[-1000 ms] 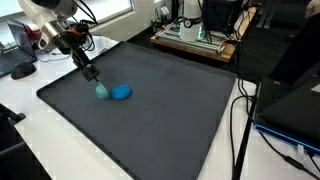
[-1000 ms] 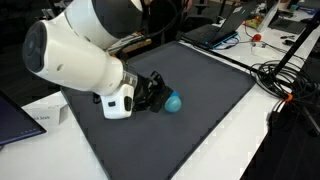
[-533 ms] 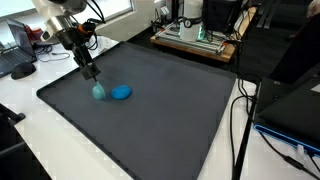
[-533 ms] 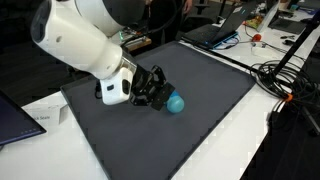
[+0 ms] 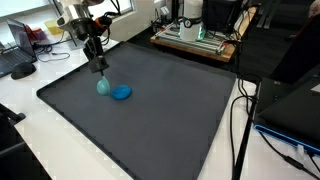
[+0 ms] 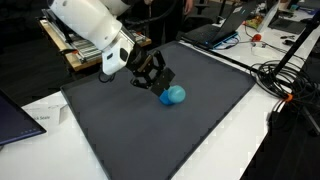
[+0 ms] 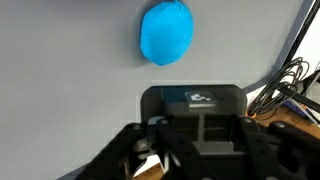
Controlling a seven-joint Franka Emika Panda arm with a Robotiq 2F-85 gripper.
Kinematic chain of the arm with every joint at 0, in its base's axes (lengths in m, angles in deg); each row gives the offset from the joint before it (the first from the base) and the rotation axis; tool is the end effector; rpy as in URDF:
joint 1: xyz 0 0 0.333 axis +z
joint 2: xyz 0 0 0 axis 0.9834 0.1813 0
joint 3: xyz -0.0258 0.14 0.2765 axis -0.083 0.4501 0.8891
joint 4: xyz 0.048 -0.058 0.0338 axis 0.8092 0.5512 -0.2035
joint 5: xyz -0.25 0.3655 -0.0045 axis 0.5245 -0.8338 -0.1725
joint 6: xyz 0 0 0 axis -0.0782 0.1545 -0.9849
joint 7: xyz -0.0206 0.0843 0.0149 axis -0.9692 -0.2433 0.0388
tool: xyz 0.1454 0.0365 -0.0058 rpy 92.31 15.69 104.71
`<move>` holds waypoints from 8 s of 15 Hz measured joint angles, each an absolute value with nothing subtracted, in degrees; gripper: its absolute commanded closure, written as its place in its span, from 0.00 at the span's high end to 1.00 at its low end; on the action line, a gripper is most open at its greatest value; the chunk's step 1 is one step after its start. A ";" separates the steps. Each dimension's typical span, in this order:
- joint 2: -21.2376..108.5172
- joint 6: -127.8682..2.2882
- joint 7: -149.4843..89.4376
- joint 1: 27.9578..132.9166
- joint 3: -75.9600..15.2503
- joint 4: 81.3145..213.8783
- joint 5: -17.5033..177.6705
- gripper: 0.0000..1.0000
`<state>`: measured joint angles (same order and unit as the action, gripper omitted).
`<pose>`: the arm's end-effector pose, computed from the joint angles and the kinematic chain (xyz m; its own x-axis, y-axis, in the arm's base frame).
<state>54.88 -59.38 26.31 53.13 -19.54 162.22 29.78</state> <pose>0.6506 -0.1892 0.1842 0.9483 -0.1214 0.2932 0.0570 -0.8438 -0.5336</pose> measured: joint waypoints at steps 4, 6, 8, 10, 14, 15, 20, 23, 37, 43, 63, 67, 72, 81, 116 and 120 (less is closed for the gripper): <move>48.47 -65.96 30.44 56.87 -21.52 171.70 24.44 0.22; 45.82 -69.73 33.09 58.90 -22.22 175.76 21.68 0.22; 43.64 -73.89 36.26 60.93 -22.64 179.25 18.56 0.22; 42.11 -78.15 38.68 62.93 -22.89 181.94 15.65 0.22; 40.51 -87.28 43.03 64.23 -20.68 185.29 9.95 0.22; 40.33 -89.38 43.84 64.42 -20.06 185.77 8.64 0.22; 40.28 -96.57 45.02 65.67 -17.63 187.13 5.05 0.22; 40.28 -99.28 44.41 67.04 -16.61 188.03 5.05 0.22; 40.02 -107.13 34.00 73.17 -16.61 190.57 10.44 0.22; 34.00 -102.67 22.12 75.09 -21.11 193.77 22.89 0.22; 21.83 -76.07 3.86 74.92 -28.48 191.48 45.44 0.22; 24.01 -77.05 3.87 75.09 -29.18 191.40 47.11 0.22; 29.03 -81.24 4.16 75.09 -29.46 190.73 48.56 0.22; 34.12 -89.23 4.84 75.29 -27.82 188.29 48.53 0.22; 42.68 -61.86 -14.51 74.64 -29.71 176.18 73.30 0.22; 42.97 -55.23 -13.93 74.59 -29.68 174.39 73.31 0.22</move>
